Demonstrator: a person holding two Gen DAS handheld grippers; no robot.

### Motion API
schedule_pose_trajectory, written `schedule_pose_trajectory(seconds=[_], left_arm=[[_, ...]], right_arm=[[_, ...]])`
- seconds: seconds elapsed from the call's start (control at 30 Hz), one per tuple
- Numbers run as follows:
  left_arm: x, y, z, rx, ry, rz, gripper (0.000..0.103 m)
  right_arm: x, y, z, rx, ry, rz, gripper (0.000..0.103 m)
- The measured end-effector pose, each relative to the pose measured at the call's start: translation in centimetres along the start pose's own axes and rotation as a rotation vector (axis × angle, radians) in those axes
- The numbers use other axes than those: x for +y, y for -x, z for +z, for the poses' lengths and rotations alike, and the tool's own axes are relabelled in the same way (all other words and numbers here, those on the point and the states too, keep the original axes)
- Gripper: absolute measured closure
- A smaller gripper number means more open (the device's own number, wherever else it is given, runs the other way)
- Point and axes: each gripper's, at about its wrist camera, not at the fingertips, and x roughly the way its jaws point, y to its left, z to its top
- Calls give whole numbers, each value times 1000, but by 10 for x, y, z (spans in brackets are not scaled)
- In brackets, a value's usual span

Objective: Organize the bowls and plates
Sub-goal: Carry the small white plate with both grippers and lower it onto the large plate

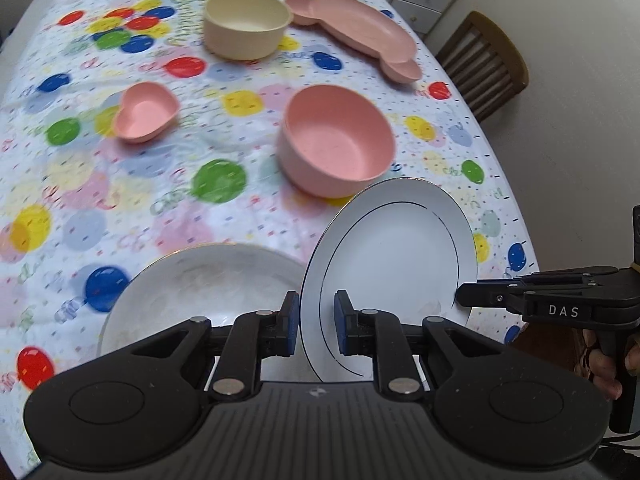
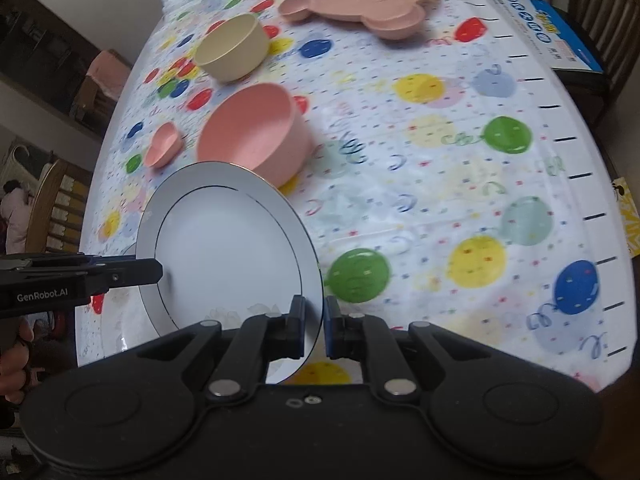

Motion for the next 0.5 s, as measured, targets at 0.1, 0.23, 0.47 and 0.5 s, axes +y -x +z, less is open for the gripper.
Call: schedule_pose_trajectory(seconds=[0.1,0.23,0.47,0.5], left_arm=[[21,9,-12,-3,29,15,85],[48,17,-26,-4,69,38,85],[81,19,-45,14,105,62,86],[84,18,-47,19,106,65,86]], right_arm=[[21,-8,-4,10,25,9,95],[48,-22,-11,30,60,18,95],[85,-49,-18,70,106,18,95],[88,-53,-19,76,108,17,95]])
